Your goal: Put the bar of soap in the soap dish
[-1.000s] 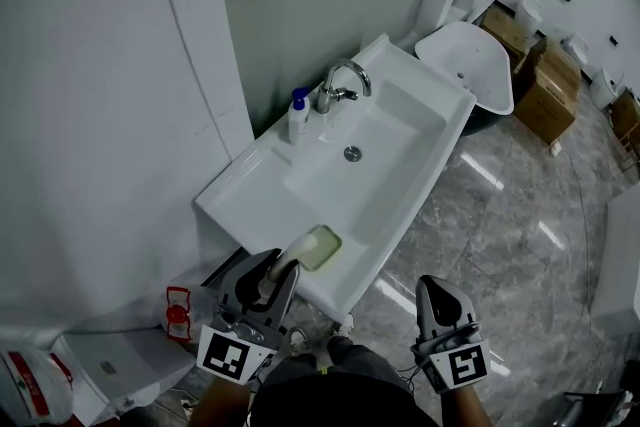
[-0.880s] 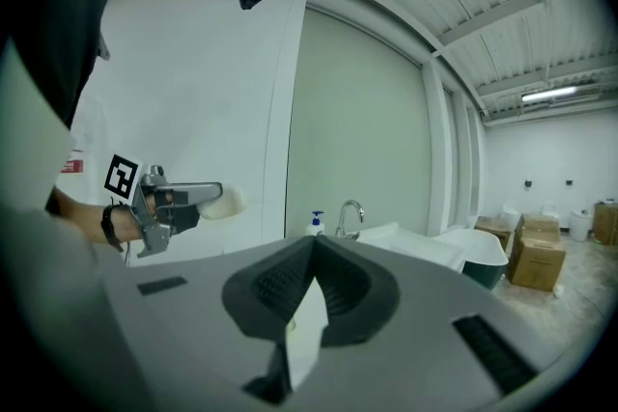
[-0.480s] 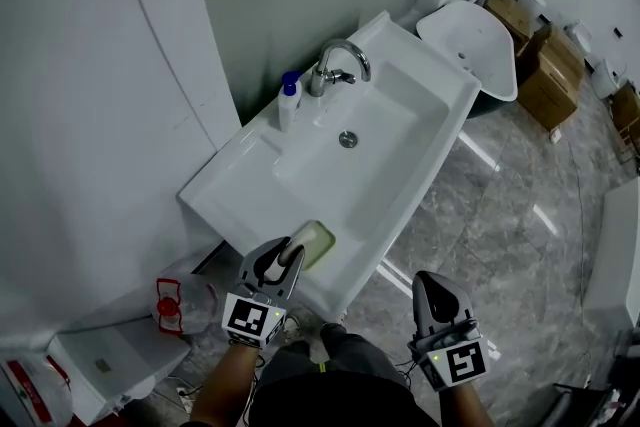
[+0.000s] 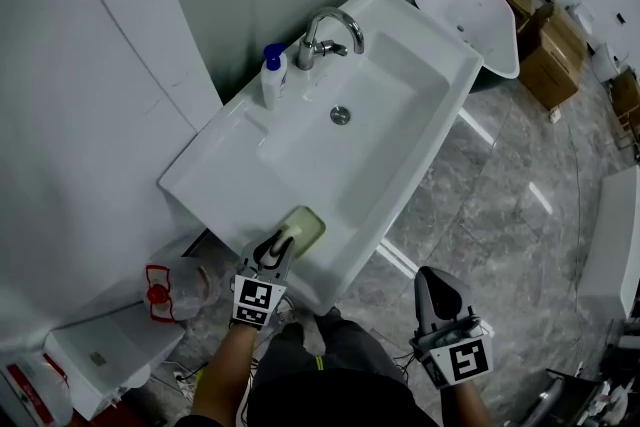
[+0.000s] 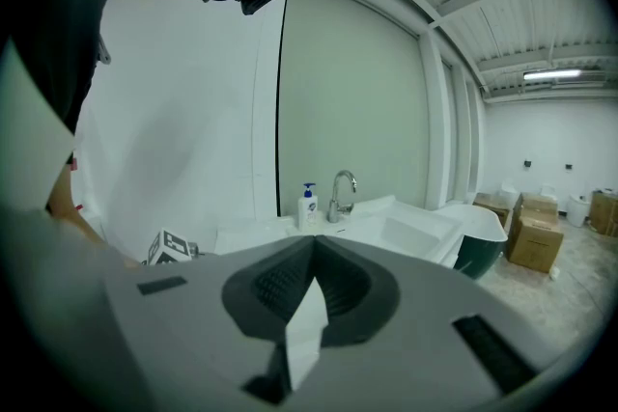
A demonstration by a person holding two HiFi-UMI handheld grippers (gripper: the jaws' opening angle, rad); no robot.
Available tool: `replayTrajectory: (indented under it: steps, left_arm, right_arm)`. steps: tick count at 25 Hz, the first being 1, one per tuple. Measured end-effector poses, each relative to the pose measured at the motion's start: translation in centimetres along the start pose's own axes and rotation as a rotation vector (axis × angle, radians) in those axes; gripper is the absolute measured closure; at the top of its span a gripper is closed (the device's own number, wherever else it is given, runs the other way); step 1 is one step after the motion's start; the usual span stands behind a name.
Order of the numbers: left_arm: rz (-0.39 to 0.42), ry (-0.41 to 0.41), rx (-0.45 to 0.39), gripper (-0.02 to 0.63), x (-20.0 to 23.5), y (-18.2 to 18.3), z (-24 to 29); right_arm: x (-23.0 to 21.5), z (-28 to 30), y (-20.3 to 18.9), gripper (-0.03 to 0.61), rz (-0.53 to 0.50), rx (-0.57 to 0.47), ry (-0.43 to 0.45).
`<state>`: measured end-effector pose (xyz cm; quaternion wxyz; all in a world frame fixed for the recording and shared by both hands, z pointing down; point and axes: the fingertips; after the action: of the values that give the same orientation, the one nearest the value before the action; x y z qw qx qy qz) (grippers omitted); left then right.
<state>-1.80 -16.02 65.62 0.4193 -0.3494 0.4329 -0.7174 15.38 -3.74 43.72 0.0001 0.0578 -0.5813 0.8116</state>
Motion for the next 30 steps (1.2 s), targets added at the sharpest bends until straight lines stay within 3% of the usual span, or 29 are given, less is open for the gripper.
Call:
replayTrajectory:
  steps: [18,30]
  left_arm:
    - [-0.017,0.049,-0.008,0.508,1.8,1.7,2.1]
    - [0.093,0.006,0.135,0.508,1.0,-0.1,3.3]
  right_arm:
    - [-1.1,2.2,-0.2,0.568,-0.011,0.007,0.075]
    - [-0.8,3.2,-0.2,0.568,-0.016,-0.002,0.148]
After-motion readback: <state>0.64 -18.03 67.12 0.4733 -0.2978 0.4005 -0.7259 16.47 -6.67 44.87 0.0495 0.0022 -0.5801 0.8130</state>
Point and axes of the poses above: the fingertips, and each gripper's own axes: z forward along the fingers, x to its left, y out of its top, and after that the axes turned 12 degrees about -y, right-handed
